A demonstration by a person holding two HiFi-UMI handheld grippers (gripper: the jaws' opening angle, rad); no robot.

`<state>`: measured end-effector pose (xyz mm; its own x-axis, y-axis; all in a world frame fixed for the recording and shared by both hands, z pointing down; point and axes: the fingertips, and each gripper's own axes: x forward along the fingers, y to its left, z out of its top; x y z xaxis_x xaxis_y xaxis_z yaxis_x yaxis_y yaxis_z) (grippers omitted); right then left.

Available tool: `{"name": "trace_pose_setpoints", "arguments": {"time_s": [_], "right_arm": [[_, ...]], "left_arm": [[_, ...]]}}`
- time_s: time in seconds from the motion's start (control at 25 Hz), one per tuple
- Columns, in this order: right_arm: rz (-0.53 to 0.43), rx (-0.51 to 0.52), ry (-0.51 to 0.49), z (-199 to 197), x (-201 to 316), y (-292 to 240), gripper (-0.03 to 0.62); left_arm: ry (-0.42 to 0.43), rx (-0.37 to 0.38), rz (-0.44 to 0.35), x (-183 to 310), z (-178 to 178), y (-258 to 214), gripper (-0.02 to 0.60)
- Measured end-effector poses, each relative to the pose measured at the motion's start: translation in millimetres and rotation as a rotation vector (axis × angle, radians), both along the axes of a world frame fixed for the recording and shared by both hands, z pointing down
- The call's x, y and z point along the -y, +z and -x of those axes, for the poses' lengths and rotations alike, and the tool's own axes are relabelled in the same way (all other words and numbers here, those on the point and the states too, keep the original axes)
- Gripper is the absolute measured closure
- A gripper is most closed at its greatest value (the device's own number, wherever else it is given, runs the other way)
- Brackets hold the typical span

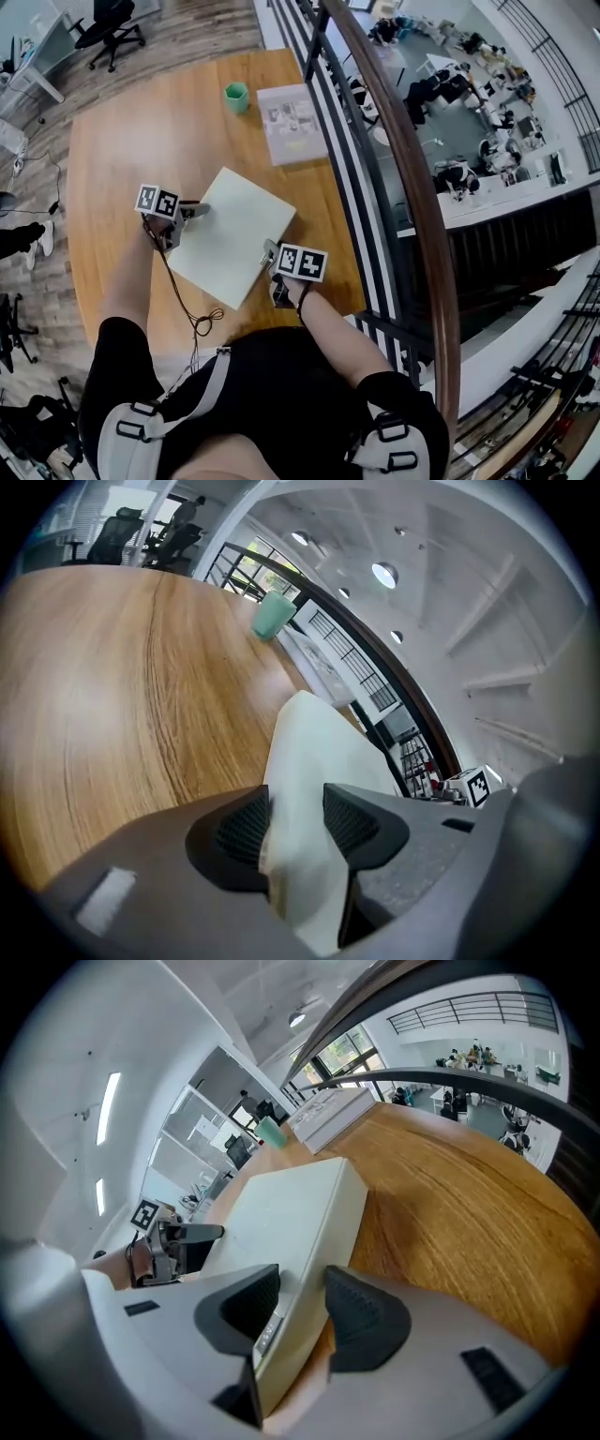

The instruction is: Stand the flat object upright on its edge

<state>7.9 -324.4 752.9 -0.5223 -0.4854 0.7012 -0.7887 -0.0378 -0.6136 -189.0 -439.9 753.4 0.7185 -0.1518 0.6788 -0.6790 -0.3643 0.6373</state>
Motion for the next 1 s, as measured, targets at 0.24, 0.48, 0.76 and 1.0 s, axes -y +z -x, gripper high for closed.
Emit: {"name": "trace_pose_setpoints", "arguments": {"time_s": [0.24, 0.48, 0.76, 1.0], "right_arm": [[0.000, -0.001, -0.029, 1.3, 1.5, 1.9, 0.447], [0.000, 0.003, -0.002, -5.9, 5.1, 4.4, 0.444], [-0.028, -0.032, -0.086, -16.8, -4.5, -15.6, 0.468], [-0.157, -0.070, -0.146, -20.6, 7.2, -56.1, 0.467]], "left_arm": [[0.044, 0.062, -0.006, 0.2, 0.0, -0.5, 0.399], [-0.054, 0.063, -0.015, -4.2, -1.3, -1.8, 0.420], [-0.103, -0.082, 0.090, -63.8, 2.0, -11.9, 0.420], [-0.092, -0.116, -0.006, -76.7, 2.0, -51.6, 0.420]]}}
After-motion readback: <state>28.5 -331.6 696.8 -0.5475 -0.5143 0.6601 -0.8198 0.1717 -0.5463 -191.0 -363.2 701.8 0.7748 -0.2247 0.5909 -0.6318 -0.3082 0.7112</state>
